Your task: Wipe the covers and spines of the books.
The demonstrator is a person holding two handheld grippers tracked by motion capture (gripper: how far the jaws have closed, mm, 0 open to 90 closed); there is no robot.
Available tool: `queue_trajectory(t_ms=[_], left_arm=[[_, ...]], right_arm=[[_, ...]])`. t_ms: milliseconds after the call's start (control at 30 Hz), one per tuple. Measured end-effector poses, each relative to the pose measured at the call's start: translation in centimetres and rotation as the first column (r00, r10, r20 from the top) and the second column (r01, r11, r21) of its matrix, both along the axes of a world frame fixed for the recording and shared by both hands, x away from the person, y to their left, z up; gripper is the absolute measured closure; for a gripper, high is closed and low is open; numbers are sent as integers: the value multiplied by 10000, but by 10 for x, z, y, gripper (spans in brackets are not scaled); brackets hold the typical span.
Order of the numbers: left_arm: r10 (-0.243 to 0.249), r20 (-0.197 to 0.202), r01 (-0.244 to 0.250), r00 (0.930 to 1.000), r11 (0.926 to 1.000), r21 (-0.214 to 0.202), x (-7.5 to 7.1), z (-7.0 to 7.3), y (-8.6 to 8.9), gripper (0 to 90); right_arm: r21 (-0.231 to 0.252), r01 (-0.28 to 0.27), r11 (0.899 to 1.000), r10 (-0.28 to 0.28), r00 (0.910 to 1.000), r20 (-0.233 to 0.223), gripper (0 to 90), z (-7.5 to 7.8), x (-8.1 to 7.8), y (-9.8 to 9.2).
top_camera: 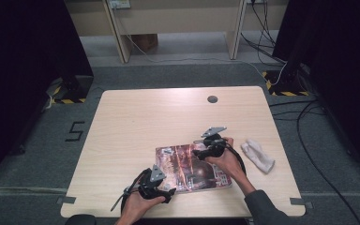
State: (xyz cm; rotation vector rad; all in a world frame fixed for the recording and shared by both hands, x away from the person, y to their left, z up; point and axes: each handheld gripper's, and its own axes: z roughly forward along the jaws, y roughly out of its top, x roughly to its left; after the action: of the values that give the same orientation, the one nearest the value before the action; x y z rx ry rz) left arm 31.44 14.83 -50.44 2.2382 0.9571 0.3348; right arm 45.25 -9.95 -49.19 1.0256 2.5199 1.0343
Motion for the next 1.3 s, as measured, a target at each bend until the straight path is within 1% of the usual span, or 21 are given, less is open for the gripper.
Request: queue_trajectory(t_ms=[33,67,100,200,267,300,433,467,500,600,667,700,767,833,867,967,1067,1133,1233,1267,1300], left_arm=[[-7,4,7,10000,10000,3,0,0,0,210],[9,19,-9,10000,10000,3,0,0,0,209],[1,19,-1,10000,10000,-36,0,0,0,208],[-42,57,42,10000,10000,13,2,-1,1,197],[-67,58,67,10000,10000,21,3,-1,1,190],[-83,50,83,10000,10000,40,3,-1,2,190],[71,-7,-71,10000,9998,161,8,0,4,166],[140,-6,-140,9999,9998,174,10,-1,5,156],[154,-39,-153,9999,9997,191,11,-1,7,140],[487,-406,-482,9980,9988,120,19,-2,13,101],[650,-388,-642,9971,9977,210,23,-2,16,77],[699,-330,-690,9970,9973,264,24,-2,17,77],[821,-140,-813,9965,9956,464,27,-1,19,78],[968,-66,-962,9953,9934,618,32,0,22,79],[1037,-7,-1034,9946,9922,696,34,1,22,78],[1264,276,-1286,9916,9863,1036,41,3,24,79],[1408,417,-1448,9892,9823,1192,47,4,25,80],[1518,465,-1564,9873,9802,1216,50,4,25,81],[1645,255,-1662,9861,9816,937,55,2,28,80],[1674,249,-1690,9856,9809,960,55,2,29,80],[1688,322,-1712,9851,9805,963,55,2,29,81]], right_arm=[[28,-50,10000,50,9999,-141,340,-1,3,3],[-30,-229,9997,228,9994,-242,334,-3,7,5],[-42,-340,9994,338,9990,-280,333,-5,11,7],[-134,-513,9986,511,9985,-199,330,-8,17,14],[-333,-729,9968,723,9972,-205,331,-8,20,17],[-389,-726,9966,717,9972,-233,329,-9,22,17],[-112,-674,9977,667,9964,-530,325,-11,26,15],[-124,-778,9969,771,9958,-494,325,-11,26,13],[-148,-743,9971,734,9958,-543,325,-11,25,12],[-334,-743,9967,721,9954,-633,326,-9,20,5],[-363,-753,9965,728,9951,-665,333,-9,15,-3],[-327,-643,9974,619,9957,-686,335,-9,11,-8],[-387,-715,9967,689,9955,-643,341,-8,3,-16],[-325,-612,9976,586,9955,-739,353,-8,-5,-24],[-336,-601,9976,579,9963,-638,355,-8,-8,-28],[-390,-599,9974,574,9965,-611,361,-8,-19,-36],[-252,-440,9987,423,9971,-638,368,-8,-31,-43],[-337,-422,9985,397,9968,-700,369,-7,-37,-45],[-352,-318,9989,293,9972,-684,370,-8,-46,-48],[-310,-187,9993,167,9978,-638,369,-8,-51,-48],[-286,-183,9994,164,9977,-652,369,-8,-53,-49]])
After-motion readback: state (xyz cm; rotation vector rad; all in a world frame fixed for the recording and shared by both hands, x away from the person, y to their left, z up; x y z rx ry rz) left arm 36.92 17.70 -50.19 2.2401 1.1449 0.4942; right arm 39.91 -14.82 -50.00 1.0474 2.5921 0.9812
